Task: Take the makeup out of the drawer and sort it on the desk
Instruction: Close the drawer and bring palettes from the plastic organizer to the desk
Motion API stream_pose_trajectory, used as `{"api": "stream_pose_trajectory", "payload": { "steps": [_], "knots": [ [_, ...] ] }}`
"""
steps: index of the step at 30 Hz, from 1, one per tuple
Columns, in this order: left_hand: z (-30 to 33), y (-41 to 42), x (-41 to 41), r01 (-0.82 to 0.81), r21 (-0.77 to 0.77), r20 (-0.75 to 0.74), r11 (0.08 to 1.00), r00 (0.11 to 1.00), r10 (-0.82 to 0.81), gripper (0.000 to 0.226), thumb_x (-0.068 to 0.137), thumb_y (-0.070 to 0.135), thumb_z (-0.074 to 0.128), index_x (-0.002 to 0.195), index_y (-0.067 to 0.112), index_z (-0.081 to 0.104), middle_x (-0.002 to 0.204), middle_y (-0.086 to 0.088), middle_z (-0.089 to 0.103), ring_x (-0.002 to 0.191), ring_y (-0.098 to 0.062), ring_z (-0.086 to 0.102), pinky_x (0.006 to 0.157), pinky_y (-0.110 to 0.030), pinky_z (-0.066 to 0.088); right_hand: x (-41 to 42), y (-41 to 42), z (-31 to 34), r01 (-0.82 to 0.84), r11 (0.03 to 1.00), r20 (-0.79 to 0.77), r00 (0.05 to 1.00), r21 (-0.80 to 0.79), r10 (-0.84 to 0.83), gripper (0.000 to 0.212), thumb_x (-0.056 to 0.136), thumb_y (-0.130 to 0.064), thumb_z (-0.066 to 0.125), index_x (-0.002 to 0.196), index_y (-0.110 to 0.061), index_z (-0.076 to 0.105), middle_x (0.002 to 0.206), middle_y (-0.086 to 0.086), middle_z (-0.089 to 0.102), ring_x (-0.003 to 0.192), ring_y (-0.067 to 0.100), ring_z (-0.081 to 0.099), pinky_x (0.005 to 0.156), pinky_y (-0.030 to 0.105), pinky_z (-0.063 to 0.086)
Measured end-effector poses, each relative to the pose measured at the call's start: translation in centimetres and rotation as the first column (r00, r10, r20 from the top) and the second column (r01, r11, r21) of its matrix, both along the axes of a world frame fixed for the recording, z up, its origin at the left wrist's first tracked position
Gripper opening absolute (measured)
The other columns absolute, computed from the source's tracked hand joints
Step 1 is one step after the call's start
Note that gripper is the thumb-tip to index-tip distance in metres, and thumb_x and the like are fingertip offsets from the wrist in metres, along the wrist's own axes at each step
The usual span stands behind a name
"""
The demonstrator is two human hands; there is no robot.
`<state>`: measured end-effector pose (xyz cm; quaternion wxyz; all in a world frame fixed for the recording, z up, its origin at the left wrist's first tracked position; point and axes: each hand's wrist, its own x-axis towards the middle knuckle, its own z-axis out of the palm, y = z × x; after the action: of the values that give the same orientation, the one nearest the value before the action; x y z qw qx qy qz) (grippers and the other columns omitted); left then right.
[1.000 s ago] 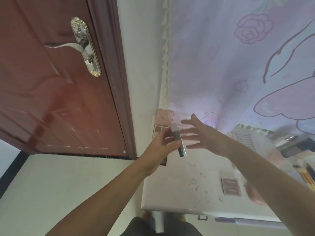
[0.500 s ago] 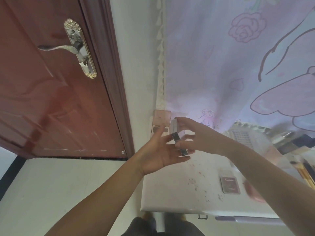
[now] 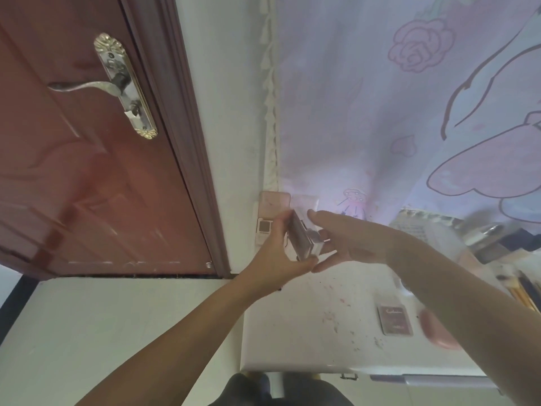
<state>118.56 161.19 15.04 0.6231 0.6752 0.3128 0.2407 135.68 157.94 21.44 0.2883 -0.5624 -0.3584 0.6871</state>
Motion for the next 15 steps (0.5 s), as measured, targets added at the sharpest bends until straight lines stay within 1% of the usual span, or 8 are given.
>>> {"api": "stream_pose_trajectory", "payload": {
  "steps": [2,3,4,6,8,10,12,15],
  "knots": [
    [-0.3,0.2,0.2,-0.002,0.064,-0.038,0.998,0.999,0.004,0.085,0.079,0.03,0.069,0.142,0.043,0.014,0.148,0.02,0.026,0.134,0.007,0.028,0.084,-0.001,0.041,-0.5,0.2,-0.2,0.037,0.999,0.034,0.999,0.032,-0.038,0.022,0.094,-0.031,0.056,0.082,-0.012,0.051,0.065,-0.007,0.053,0.068,0.018,0.063,0.093,0.052,0.051],
    [-0.4,0.5,0.3,0.014,0.035,-0.027,0.999,1.0,-0.013,0.087,0.079,0.032,0.069,0.143,0.044,0.011,0.15,0.019,0.022,0.136,0.005,0.025,0.092,-0.004,0.038,-0.6,0.4,-0.3,0.065,0.997,0.056,0.996,0.051,-0.068,0.019,0.093,-0.028,0.056,0.083,-0.013,0.051,0.062,-0.009,0.052,0.063,0.013,0.061,0.093,0.05,0.051],
    [-0.3,0.7,0.2,0.047,-0.036,-0.002,0.998,0.999,-0.047,0.087,0.081,0.035,0.069,0.144,0.046,0.01,0.152,0.019,0.02,0.139,0.003,0.022,0.102,-0.013,0.033,-0.5,0.5,-0.5,0.087,0.994,0.085,0.992,0.065,-0.092,0.014,0.092,-0.026,0.059,0.089,-0.015,0.053,0.065,-0.009,0.053,0.063,0.009,0.06,0.091,0.045,0.053],
    [0.1,1.1,0.0,0.147,-0.27,0.097,0.951,0.987,-0.125,0.077,0.086,0.042,0.064,0.145,0.045,0.015,0.154,0.015,0.025,0.142,-0.007,0.024,0.113,-0.036,0.026,-0.3,0.7,-0.6,0.091,0.991,0.146,0.984,0.099,-0.105,0.024,0.087,-0.026,0.065,0.105,-0.018,0.052,0.087,-0.005,0.061,0.075,0.007,0.062,0.084,0.032,0.055],
    [0.7,1.4,-0.3,0.2,-0.51,0.224,0.836,0.97,-0.096,0.059,0.09,0.053,0.049,0.143,0.033,0.035,0.147,0.003,0.042,0.134,-0.02,0.042,0.109,-0.048,0.034,-0.2,0.8,-1.0,0.016,0.984,0.269,0.961,0.179,-0.065,0.035,0.083,-0.024,0.07,0.111,-0.019,0.05,0.111,0.0,0.062,0.094,0.01,0.065,0.081,0.026,0.054],
    [1.0,1.9,-0.2,0.161,-0.694,0.244,0.701,0.969,0.019,0.066,0.083,0.061,0.045,0.134,0.02,0.051,0.135,-0.01,0.055,0.122,-0.032,0.054,0.101,-0.051,0.044,-0.5,0.7,-1.1,-0.107,0.963,0.423,0.906,0.249,-0.009,0.039,0.08,-0.024,0.073,0.11,-0.021,0.049,0.116,-0.005,0.06,0.109,0.008,0.06,0.087,0.024,0.05],
    [1.0,2.3,0.0,0.172,-0.794,0.25,0.583,0.967,0.055,0.07,0.08,0.059,0.049,0.132,0.012,0.052,0.13,-0.017,0.055,0.12,-0.041,0.053,0.097,-0.051,0.047,-0.8,0.4,-1.2,-0.179,0.937,0.514,0.858,0.299,0.0,0.042,0.078,-0.024,0.075,0.109,-0.026,0.047,0.113,-0.011,0.058,0.114,0.005,0.055,0.091,0.023,0.049],
    [1.0,2.3,0.2,0.214,-0.854,0.294,0.475,0.95,0.1,0.064,0.083,0.05,0.056,0.136,0.015,0.048,0.124,-0.013,0.049,0.118,-0.041,0.052,0.088,-0.048,0.053,-1.2,0.1,-1.0,-0.208,0.914,0.517,0.856,0.349,-0.002,0.044,0.077,-0.021,0.076,0.109,-0.026,0.047,0.113,-0.01,0.056,0.111,0.018,0.057,0.094,0.038,0.051]
  ]
}}
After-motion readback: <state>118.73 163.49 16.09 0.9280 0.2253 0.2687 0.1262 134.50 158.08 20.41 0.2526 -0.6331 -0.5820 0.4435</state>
